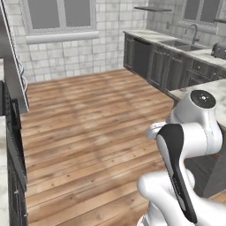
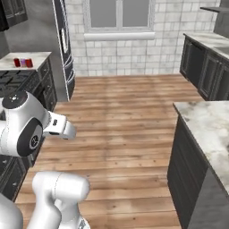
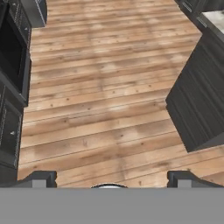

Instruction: Four empty soda cans are scattered around the kitchen. Gather all the cans and cluster them next to the stove for recycling.

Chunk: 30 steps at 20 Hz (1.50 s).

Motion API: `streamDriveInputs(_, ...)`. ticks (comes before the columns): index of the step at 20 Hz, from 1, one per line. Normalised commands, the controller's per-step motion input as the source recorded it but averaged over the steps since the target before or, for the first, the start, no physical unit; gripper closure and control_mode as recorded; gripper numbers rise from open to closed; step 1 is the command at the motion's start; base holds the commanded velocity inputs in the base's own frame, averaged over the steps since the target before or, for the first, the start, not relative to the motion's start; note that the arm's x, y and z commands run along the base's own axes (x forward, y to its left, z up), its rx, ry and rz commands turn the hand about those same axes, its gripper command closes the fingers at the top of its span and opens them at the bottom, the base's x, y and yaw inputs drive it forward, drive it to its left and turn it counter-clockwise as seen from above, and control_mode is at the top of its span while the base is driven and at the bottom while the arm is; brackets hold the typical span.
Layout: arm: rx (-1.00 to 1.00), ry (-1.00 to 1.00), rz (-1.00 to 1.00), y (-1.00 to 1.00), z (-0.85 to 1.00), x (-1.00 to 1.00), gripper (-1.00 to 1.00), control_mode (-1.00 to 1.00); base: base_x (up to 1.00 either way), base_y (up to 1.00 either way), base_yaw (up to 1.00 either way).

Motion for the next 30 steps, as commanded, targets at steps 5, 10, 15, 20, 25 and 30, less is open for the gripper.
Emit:
streamDriveInputs(5, 0.00, 0.00, 0.00, 0.00, 0.00, 0.00, -1.00, 1.00, -0.29, -0.37, -0.08)
streamDriveInputs(10, 0.00, 0.00, 0.00, 0.00, 0.00, 0.00, -1.00, 1.00, -0.02, -0.48, -0.04)
streamDriveInputs(15, 0.00, 0.00, 0.00, 0.00, 0.00, 0.00, -1.00, 1.00, 0.00, -0.57, -0.01)
streamDriveInputs(20, 0.00, 0.00, 0.00, 0.00, 0.00, 0.00, -1.00, 1.00, 0.00, -0.54, 0.01)
streamDriveInputs(25, 0.00, 0.00, 0.00, 0.00, 0.00, 0.00, -1.00, 1.00, -0.01, -0.48, 0.02)
streamDriveInputs(30, 0.00, 0.00, 0.00, 0.00, 0.00, 0.00, -1.00, 1.00, -0.01, -0.51, 0.05)
